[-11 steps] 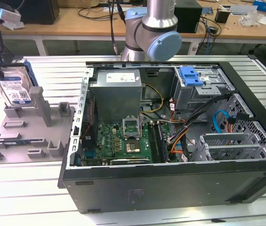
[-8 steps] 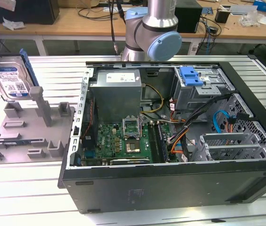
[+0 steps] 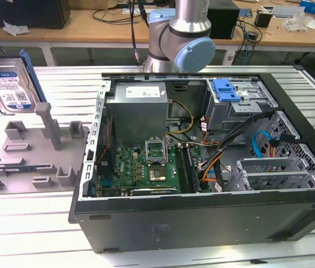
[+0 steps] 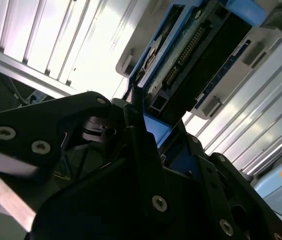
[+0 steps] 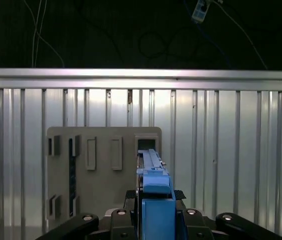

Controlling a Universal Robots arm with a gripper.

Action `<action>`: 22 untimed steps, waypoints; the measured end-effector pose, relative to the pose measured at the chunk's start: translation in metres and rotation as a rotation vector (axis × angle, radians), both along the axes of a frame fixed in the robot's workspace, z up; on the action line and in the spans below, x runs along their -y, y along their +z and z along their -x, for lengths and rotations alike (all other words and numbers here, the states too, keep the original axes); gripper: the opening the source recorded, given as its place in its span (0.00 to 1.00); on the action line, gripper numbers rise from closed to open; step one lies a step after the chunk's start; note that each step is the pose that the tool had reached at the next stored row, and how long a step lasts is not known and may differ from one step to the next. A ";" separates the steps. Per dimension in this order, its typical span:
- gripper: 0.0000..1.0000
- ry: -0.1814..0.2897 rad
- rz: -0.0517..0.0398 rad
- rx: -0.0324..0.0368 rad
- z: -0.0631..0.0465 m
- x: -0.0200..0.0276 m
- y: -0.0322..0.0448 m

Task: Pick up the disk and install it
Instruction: 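Pick up the disk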

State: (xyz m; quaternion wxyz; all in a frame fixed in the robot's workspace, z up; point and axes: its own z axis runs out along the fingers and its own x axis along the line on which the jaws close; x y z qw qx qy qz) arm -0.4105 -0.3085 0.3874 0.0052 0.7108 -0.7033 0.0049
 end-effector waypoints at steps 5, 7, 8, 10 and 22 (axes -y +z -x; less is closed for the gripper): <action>0.37 0.000 0.0000 0.0011 0.000 0.0000 0.0136; 0.37 0.000 0.0000 0.0015 0.000 0.0000 0.0191; 0.37 0.000 0.0000 0.0017 0.000 0.0000 0.0219; 0.37 0.000 0.0000 0.0023 0.000 0.0000 0.0289; 0.37 0.000 0.0000 0.0072 0.000 0.0000 0.0752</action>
